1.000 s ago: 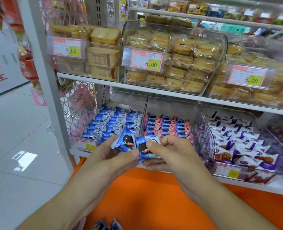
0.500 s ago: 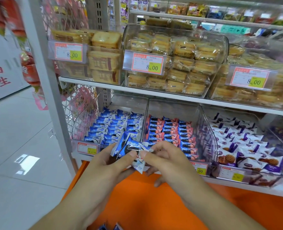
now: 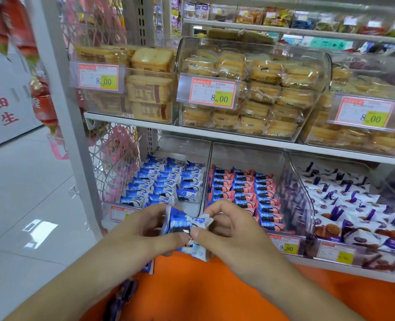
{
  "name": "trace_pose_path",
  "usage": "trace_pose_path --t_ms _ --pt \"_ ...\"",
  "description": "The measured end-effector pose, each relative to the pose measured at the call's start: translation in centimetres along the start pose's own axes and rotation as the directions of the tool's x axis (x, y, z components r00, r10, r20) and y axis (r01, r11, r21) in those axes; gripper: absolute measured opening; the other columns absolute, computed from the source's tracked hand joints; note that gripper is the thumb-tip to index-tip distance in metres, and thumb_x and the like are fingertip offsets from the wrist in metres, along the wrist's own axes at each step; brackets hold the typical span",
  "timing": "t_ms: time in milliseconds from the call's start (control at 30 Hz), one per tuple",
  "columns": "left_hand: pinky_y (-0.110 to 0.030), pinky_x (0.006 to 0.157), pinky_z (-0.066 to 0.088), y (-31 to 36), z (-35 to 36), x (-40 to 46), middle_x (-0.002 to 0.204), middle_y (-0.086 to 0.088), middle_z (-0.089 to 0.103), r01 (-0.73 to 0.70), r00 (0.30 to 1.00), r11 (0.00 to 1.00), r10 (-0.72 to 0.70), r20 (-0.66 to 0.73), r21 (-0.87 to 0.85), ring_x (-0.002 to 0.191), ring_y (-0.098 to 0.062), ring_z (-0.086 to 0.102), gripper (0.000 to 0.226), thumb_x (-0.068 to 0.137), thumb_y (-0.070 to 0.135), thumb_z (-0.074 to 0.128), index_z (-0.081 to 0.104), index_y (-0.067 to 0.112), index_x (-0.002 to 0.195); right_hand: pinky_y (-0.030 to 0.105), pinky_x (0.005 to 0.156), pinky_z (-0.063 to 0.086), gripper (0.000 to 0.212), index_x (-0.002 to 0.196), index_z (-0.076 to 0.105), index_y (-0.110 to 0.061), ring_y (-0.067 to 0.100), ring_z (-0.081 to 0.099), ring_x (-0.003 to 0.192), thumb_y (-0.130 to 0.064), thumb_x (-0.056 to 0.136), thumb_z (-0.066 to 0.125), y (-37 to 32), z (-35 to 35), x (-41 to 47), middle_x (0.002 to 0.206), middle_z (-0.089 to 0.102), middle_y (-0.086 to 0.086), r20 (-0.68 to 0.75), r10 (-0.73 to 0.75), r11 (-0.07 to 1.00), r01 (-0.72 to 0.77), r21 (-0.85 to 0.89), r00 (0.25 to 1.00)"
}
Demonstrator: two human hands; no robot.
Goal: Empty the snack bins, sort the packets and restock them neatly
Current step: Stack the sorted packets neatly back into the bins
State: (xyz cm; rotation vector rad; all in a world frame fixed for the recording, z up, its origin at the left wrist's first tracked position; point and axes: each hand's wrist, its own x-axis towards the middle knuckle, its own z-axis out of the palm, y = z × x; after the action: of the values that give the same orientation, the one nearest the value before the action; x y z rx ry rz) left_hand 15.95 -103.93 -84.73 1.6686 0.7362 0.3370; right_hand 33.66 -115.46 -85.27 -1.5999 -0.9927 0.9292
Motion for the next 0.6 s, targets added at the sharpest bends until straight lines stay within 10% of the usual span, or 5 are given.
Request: trace_pose_path --t_ms 233,433,600 --pt "-0.036 0.069 0.050 1.7 -4.2 4.3 0.090 0.010 0.071 -0.090 0.977 0.879 -0.012 0.212 0.467 0.063 -0.010 0.060 0.048 0.073 0.057 0.086 0.062 0.052 0.114 0.049 0.079 0.061 0.025 0.100 0.065 -0.032 0.024 0.070 0.084 -0.025 0.086 0.084 -0.7 0.0 2.2 0.095 0.071 -0.005 0.055 -0.081 0.970 0.091 -0.226 0.995" --pt "-0.008 0.074 0.040 2.3 -6.9 12.0 0.112 0.029 0.057 -0.185 0.982 0.560 0.131 0.134 0.807 0.088 0.015 0.056 0.049 0.078 0.057 0.081 0.056 0.046 0.118 -0.003 0.098 0.026 0.048 0.143 0.045 -0.051 -0.024 0.035 0.127 -0.043 0.100 0.064 -0.4 -2.7 6.2 0.145 0.042 -0.039 0.058 -0.250 0.746 0.231 -0.625 0.966" --pt "-0.002 0.066 0.032 -1.1 -5.2 18.3 0.112 0.022 0.057 -0.260 0.965 0.521 0.115 0.236 0.813 0.078 0.020 0.053 0.051 0.080 0.048 0.084 0.060 0.038 0.124 -0.011 0.094 0.013 0.059 0.154 0.035 -0.049 -0.044 0.021 0.109 -0.039 0.103 0.062 2.0 -3.0 7.4 0.153 0.028 -0.043 0.095 -0.206 0.715 0.216 -0.665 0.974"
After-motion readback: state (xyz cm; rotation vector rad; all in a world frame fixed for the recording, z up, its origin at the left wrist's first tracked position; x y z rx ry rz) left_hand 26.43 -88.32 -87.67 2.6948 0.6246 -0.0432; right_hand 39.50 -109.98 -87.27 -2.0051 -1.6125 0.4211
